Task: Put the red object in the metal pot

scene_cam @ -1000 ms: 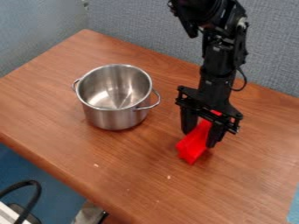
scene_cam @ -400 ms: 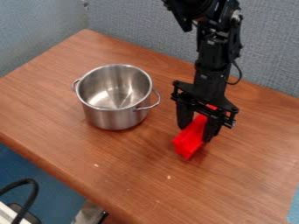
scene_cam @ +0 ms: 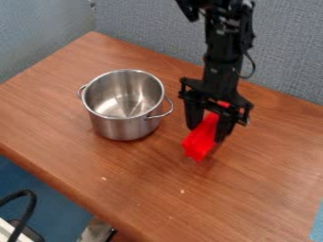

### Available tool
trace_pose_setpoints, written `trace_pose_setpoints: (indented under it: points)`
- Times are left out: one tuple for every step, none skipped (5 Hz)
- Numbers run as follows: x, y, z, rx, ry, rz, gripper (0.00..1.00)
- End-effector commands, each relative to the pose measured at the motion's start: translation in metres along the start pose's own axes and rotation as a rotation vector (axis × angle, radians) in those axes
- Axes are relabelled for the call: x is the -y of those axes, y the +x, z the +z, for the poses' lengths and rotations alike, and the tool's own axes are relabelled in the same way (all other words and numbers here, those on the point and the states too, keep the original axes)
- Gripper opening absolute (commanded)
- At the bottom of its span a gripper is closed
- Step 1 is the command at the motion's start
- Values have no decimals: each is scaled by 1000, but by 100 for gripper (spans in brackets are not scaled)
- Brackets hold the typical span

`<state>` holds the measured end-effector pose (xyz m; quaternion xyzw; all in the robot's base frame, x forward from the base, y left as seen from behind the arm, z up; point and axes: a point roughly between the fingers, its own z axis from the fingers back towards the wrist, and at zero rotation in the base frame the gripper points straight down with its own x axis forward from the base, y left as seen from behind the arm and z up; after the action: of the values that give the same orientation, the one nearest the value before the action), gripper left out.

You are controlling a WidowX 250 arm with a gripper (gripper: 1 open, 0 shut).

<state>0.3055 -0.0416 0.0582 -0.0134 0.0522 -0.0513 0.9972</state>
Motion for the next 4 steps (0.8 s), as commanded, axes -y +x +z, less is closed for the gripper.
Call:
trace_pose_setpoints:
  points:
    - [-19,1,47,114,-17,85,0]
    - [-51,-3,67,159,-26,187,0]
    - [-86,-12,75,185,-32,301,0]
    - [-110,-23,77,192,-39,385,0]
